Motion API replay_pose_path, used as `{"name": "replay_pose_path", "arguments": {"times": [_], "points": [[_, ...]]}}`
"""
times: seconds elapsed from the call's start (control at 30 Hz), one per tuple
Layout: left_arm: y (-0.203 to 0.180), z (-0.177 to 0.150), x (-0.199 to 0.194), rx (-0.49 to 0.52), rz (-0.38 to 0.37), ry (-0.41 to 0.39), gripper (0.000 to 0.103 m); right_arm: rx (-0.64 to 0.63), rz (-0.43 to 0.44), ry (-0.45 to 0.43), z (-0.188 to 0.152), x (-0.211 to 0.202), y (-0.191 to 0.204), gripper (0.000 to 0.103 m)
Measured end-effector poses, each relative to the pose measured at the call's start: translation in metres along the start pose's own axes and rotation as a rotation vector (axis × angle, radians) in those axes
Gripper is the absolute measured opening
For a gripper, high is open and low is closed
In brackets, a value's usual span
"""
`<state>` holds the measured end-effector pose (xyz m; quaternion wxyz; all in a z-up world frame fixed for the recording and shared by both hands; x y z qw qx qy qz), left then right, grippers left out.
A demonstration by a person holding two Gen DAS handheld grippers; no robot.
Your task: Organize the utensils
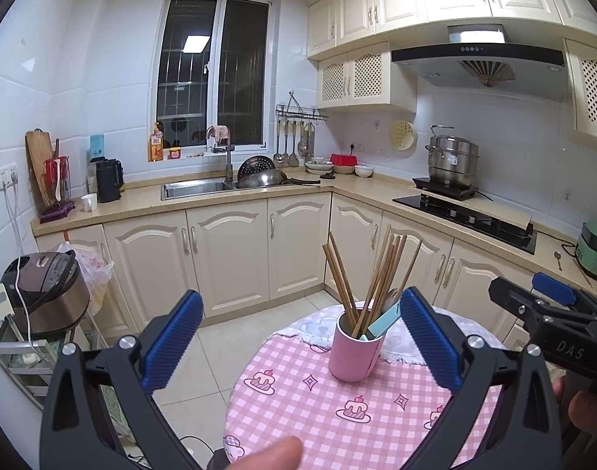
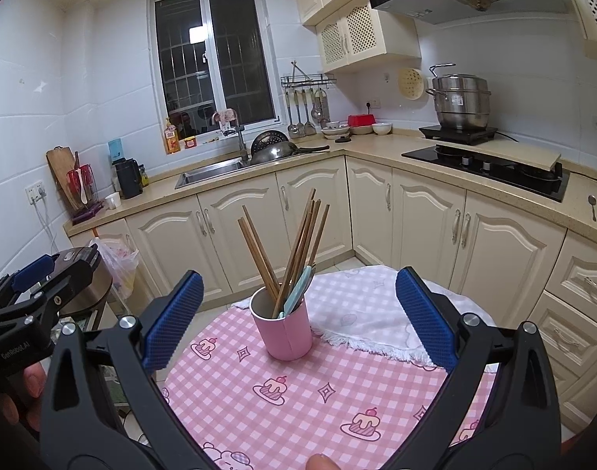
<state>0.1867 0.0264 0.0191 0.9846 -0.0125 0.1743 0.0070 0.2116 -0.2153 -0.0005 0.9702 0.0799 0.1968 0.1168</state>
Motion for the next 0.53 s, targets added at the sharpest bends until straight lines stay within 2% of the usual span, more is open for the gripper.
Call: {"name": "replay_pose_path", "arguments": {"times": [0.2, 0.53], "points": [[0.006, 0.001, -0.001, -0.044, -0.013, -0.017, 0.099, -0.007, 0.010, 0.006, 0.000, 0.001, 0.000, 0.097], [0.006, 0.000, 0.011, -0.033, 0.019, 0.017, 0.099, -0.009, 0.010, 0.012, -0.002, 0.005, -0.002, 0.097]]}}
Point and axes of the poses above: each gripper's, at about its wrist camera, not at the fingertips, and x roughly the way its jaws point, y to its left, z to its top, the point moved 5 cm from there along x, roughly the way its jaws point, and after that the axes turned 1 degree about x, right-handed, at the moved point
